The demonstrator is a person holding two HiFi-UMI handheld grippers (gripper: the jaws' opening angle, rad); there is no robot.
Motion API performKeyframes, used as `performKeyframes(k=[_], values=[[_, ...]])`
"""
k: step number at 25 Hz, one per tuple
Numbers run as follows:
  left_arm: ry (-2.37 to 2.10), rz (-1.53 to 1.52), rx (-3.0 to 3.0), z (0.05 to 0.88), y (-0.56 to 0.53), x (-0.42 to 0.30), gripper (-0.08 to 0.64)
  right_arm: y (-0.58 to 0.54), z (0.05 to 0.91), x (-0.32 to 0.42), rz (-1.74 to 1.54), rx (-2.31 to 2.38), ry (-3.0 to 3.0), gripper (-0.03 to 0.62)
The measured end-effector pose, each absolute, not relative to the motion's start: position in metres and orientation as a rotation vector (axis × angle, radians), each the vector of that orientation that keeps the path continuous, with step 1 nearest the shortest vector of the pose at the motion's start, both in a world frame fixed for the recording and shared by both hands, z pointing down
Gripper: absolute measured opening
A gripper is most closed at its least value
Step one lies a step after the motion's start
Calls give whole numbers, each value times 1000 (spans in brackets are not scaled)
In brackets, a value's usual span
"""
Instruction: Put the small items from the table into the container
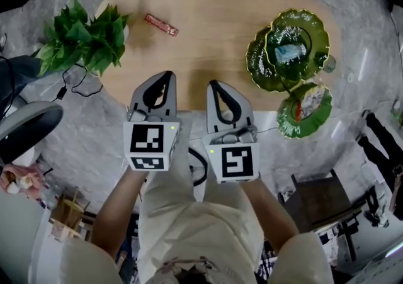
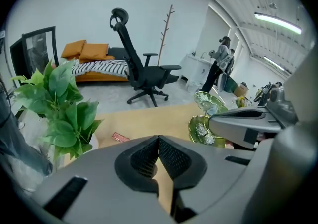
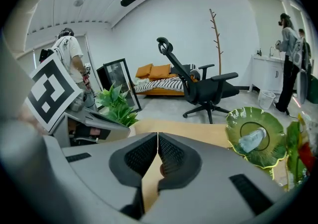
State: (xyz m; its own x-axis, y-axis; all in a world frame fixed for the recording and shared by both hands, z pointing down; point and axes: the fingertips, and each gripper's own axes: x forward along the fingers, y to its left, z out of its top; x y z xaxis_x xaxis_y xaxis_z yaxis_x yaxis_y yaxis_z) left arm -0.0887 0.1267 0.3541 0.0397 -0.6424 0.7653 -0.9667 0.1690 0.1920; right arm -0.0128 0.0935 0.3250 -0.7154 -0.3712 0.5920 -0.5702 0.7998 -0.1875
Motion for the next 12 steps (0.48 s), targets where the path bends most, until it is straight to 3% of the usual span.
performKeyframes(k=[12], values=[[-1693, 504, 1473, 387, 153, -123, 6, 115, 368, -72, 461, 556, -2395, 8]])
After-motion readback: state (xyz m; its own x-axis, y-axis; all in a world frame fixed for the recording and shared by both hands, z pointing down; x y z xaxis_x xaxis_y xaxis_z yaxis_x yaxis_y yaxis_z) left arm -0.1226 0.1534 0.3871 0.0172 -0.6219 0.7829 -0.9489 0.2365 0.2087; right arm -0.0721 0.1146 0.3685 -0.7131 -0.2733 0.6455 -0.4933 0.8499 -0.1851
